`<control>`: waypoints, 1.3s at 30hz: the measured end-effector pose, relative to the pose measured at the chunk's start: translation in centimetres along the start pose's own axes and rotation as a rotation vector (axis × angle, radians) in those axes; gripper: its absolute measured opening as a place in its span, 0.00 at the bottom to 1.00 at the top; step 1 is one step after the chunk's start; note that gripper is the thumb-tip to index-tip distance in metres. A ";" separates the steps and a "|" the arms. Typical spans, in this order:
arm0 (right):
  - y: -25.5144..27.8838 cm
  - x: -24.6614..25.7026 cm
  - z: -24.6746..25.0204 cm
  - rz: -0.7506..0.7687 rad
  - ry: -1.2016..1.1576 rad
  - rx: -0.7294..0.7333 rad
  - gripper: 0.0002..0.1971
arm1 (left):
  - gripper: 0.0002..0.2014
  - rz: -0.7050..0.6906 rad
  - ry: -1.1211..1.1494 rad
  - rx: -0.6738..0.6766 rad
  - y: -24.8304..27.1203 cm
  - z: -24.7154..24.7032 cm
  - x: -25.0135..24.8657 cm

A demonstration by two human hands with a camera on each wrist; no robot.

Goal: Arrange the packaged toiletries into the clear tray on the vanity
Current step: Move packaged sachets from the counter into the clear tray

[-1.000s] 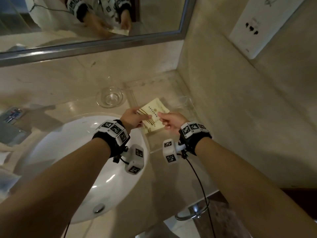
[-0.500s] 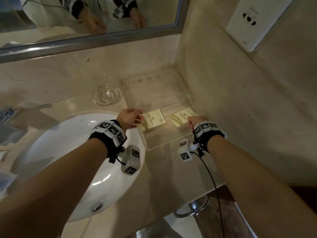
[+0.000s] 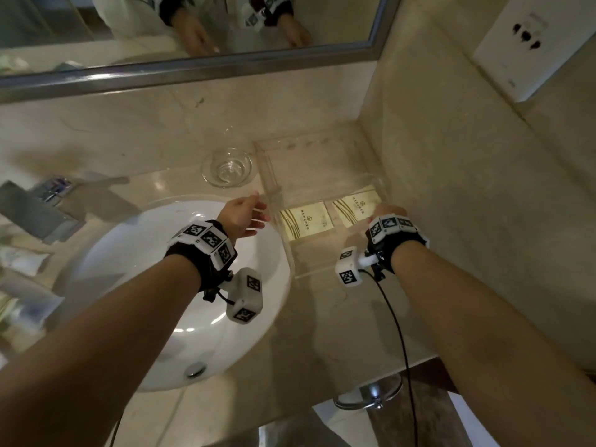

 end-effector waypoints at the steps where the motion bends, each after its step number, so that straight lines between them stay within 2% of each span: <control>1: 0.9 0.4 0.0 -0.005 -0.035 -0.044 0.11 | 0.18 -0.003 0.005 -0.008 0.0 0.5 0.0; 2: 1.1 0.8 -0.3 0.008 -0.098 -0.061 0.14 | 0.18 -0.010 0.011 -0.020 0.0 1.1 -0.2; 3: 1.4 1.4 -1.7 0.000 -0.185 -0.014 0.15 | 0.18 -0.020 0.017 -0.037 0.1 2.0 -0.3; 5: 1.9 4.0 -4.9 0.075 -0.251 0.034 0.12 | 0.18 -0.040 0.029 -0.087 0.4 4.2 -0.6; 6: 2.5 5.5 -6.7 0.123 -0.323 0.060 0.14 | 0.17 -0.044 0.037 -0.120 0.7 5.7 -0.5; 10: 10.6 11.7 -13.8 0.351 -0.375 0.258 0.17 | 0.16 -0.040 0.090 -0.278 2.8 12.6 0.4; 14: 20.2 14.9 -23.3 0.570 -0.204 0.519 0.19 | 0.15 -0.054 0.157 -0.500 7.0 21.9 2.6; 17: 26.8 13.8 -29.5 0.638 -0.054 0.728 0.14 | 0.15 -0.070 0.189 -0.648 10.5 27.6 4.8; 20: 31.3 11.5 -35.1 0.717 0.174 0.848 0.20 | 0.15 -0.017 0.173 -0.784 13.9 32.8 8.5; 25: 35.6 8.4 -41.6 0.821 0.461 0.858 0.21 | 0.12 0.164 0.177 -0.978 19.0 40.2 16.1; 29: 37.3 8.4 -44.9 0.893 0.559 0.736 0.10 | 0.10 0.301 0.094 -1.025 22.2 43.8 20.7; 31: 38.1 8.7 -47.0 0.936 0.607 0.661 0.12 | 0.11 0.374 0.046 -1.031 24.0 45.1 22.3; 33: 39.0 8.9 -48.9 0.982 0.665 0.605 0.16 | 0.16 0.448 -0.001 -0.983 24.8 45.7 23.8; 36: 39.7 9.0 -51.3 1.020 0.725 0.568 0.24 | 0.34 0.543 -0.065 -0.902 24.9 45.7 25.1; 39: 39.7 8.8 -53.2 1.074 0.850 0.479 0.33 | 0.39 0.562 -0.118 -0.875 24.4 45.9 25.5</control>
Point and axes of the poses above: each hand's wrist, its own y-axis away from the middle knuckle, its own z-axis out of the back of the hand, x = y × z, the point moved 10 cm from there along -y, towards the middle knuckle, and after that the axes turned 6 degrees about -z, right-handed, at the moved point
